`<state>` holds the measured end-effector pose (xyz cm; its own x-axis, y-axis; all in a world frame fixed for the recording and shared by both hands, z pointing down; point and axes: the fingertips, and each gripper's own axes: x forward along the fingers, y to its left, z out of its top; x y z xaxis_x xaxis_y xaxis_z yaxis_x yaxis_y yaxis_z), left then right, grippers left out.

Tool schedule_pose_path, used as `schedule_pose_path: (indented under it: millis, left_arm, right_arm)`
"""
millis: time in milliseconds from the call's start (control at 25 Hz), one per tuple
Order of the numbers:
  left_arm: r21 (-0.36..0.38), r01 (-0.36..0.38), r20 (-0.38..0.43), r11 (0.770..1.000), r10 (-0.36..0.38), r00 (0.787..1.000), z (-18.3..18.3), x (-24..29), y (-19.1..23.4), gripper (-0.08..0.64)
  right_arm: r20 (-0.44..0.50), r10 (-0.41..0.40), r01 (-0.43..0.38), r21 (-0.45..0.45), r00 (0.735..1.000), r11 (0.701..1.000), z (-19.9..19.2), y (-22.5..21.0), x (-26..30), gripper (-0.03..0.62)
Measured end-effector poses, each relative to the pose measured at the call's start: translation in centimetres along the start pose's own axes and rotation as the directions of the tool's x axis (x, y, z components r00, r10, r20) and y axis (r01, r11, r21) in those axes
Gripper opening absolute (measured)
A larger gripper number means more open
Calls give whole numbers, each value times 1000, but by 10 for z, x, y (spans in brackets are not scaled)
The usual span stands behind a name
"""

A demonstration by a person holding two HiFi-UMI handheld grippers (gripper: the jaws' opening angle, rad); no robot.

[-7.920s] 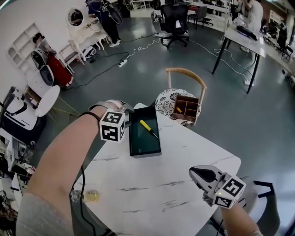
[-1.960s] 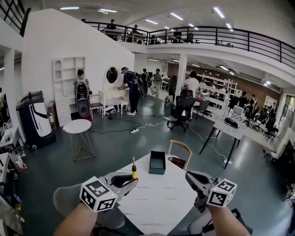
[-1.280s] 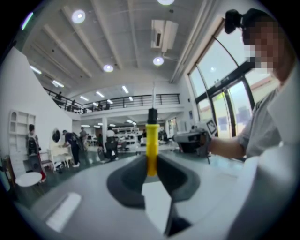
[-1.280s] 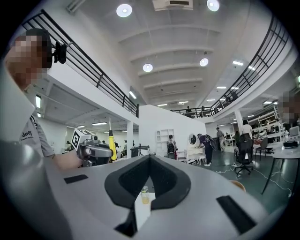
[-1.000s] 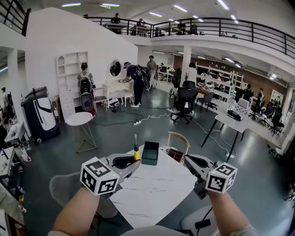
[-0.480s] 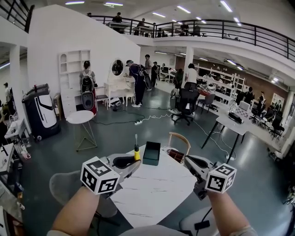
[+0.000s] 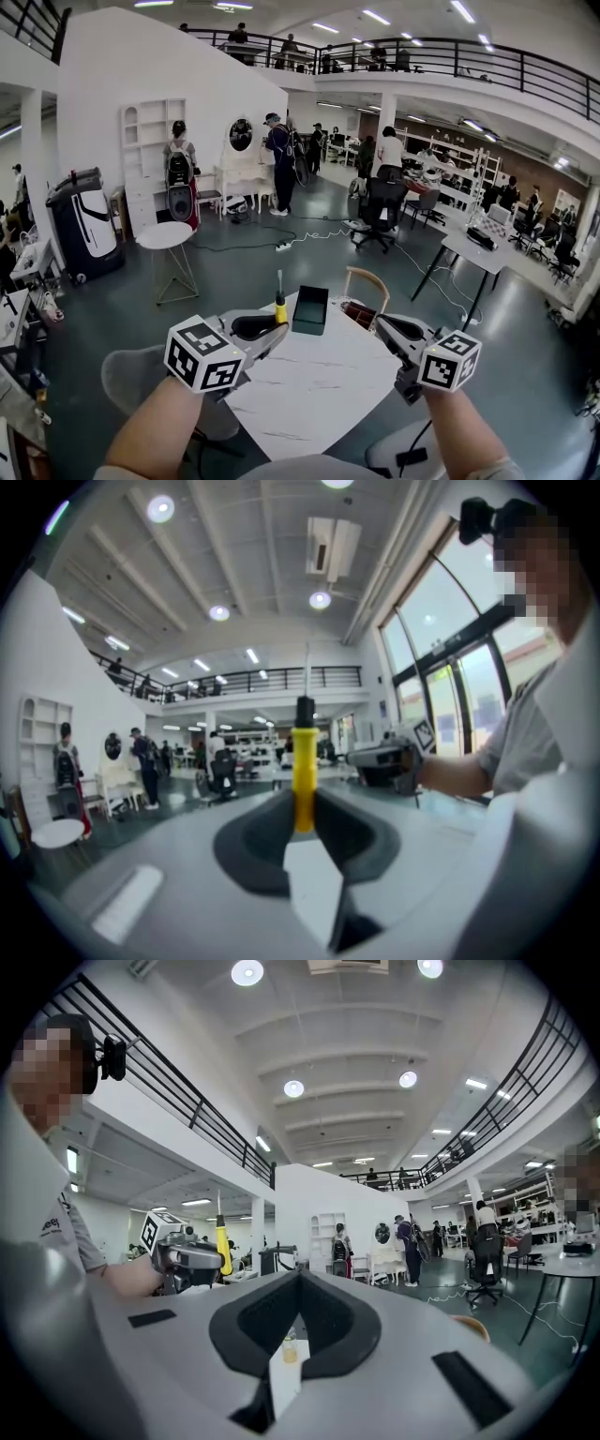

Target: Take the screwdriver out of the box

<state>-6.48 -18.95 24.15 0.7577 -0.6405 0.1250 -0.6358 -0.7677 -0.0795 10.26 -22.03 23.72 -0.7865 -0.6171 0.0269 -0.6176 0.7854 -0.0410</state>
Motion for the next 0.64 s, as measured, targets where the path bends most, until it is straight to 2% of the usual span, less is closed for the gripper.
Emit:
schedule_pose_path:
  millis: [640]
  left_arm:
    - [1, 13, -12, 1000, -13, 1000, -8, 6, 6, 69]
  right_arm:
    - [-4, -8, 8, 15, 1000, 1000, -6, -1, 7, 6]
